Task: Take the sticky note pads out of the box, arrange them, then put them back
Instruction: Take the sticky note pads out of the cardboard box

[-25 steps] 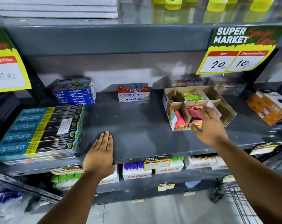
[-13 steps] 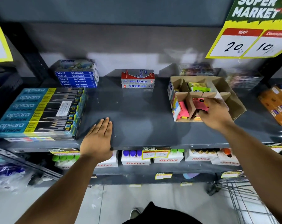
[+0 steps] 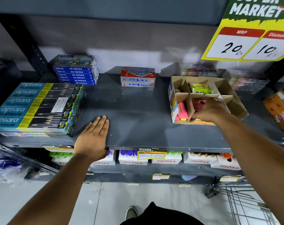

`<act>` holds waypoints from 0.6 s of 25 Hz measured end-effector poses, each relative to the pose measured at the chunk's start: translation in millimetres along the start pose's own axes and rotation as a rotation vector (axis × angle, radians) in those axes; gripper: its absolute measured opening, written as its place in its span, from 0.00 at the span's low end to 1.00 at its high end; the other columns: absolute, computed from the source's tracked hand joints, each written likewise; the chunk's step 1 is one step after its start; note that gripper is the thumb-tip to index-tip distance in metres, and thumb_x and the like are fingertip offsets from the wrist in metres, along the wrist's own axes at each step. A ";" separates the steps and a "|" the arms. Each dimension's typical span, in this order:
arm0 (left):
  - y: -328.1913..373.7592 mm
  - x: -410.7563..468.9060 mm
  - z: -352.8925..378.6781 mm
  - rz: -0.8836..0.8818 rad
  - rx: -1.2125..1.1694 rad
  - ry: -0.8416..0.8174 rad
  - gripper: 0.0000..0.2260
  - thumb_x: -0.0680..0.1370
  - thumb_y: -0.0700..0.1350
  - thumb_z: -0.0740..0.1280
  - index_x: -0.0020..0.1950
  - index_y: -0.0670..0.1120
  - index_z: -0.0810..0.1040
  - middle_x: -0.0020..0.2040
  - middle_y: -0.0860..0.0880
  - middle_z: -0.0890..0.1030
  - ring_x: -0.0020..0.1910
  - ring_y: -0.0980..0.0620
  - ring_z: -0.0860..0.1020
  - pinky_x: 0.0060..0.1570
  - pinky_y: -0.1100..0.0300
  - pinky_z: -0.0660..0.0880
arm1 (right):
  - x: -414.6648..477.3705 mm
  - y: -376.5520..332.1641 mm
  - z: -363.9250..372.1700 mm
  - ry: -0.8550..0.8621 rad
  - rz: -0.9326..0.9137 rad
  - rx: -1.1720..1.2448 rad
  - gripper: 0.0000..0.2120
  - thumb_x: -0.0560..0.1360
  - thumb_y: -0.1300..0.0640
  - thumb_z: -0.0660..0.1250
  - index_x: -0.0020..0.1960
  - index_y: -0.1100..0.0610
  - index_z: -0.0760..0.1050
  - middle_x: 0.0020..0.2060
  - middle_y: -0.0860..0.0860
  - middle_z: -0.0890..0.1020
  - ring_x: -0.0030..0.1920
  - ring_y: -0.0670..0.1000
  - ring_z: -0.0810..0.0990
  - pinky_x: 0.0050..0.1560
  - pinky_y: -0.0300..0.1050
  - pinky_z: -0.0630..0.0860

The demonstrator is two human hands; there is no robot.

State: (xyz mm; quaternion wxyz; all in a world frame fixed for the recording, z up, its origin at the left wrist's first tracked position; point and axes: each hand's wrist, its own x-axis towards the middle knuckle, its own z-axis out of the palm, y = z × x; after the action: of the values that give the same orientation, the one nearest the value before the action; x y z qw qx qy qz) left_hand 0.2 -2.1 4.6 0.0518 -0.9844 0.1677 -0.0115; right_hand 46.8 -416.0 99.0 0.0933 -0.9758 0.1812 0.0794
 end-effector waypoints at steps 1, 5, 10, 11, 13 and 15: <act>-0.1 0.1 0.2 -0.005 0.005 0.000 0.45 0.66 0.56 0.68 0.76 0.42 0.52 0.78 0.43 0.52 0.76 0.46 0.51 0.73 0.52 0.49 | 1.6 -1.4 -1.4 -0.032 -0.015 -0.023 0.42 0.56 0.30 0.74 0.62 0.52 0.73 0.53 0.51 0.80 0.56 0.54 0.76 0.57 0.49 0.74; 0.9 -0.2 1.1 -0.020 0.037 -0.005 0.42 0.69 0.56 0.65 0.76 0.42 0.49 0.78 0.44 0.51 0.76 0.47 0.50 0.73 0.53 0.48 | 1.9 -6.0 -2.6 -0.120 0.009 -0.120 0.44 0.59 0.27 0.71 0.66 0.51 0.71 0.60 0.53 0.78 0.61 0.55 0.74 0.57 0.47 0.73; 1.1 1.0 1.8 -0.029 0.022 0.010 0.40 0.69 0.55 0.66 0.76 0.42 0.53 0.78 0.44 0.55 0.76 0.46 0.54 0.72 0.51 0.51 | 4.4 -11.5 -0.4 -0.152 0.093 -0.122 0.39 0.66 0.36 0.74 0.69 0.57 0.69 0.63 0.57 0.76 0.61 0.58 0.74 0.47 0.46 0.67; 1.0 1.5 2.0 -0.029 0.022 0.010 0.40 0.69 0.55 0.66 0.76 0.42 0.54 0.78 0.43 0.55 0.76 0.46 0.54 0.72 0.51 0.52 | 6.3 -11.4 1.0 -0.149 0.094 -0.124 0.38 0.67 0.37 0.74 0.68 0.57 0.70 0.62 0.57 0.76 0.60 0.58 0.75 0.47 0.46 0.67; 1.1 2.0 2.4 -0.029 0.029 0.005 0.40 0.69 0.55 0.65 0.76 0.42 0.53 0.78 0.43 0.55 0.76 0.46 0.54 0.72 0.51 0.52 | 9.2 -9.3 5.6 -0.121 0.096 -0.130 0.37 0.68 0.37 0.72 0.68 0.57 0.70 0.61 0.56 0.77 0.59 0.58 0.75 0.46 0.45 0.67; 1.2 1.6 3.1 -0.031 0.032 0.000 0.40 0.70 0.55 0.64 0.76 0.43 0.52 0.78 0.44 0.54 0.76 0.46 0.53 0.73 0.51 0.51 | 12.1 -7.1 12.3 -0.077 0.125 -0.112 0.44 0.67 0.35 0.71 0.73 0.60 0.63 0.64 0.58 0.75 0.60 0.59 0.75 0.47 0.46 0.69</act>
State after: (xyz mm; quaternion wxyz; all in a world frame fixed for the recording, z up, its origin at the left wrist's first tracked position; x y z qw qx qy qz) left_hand 1.4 -3.5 1.4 0.0674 -0.9859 0.1522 -0.0150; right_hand 59.1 -411.0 85.8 0.0403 -0.9625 0.2331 0.1326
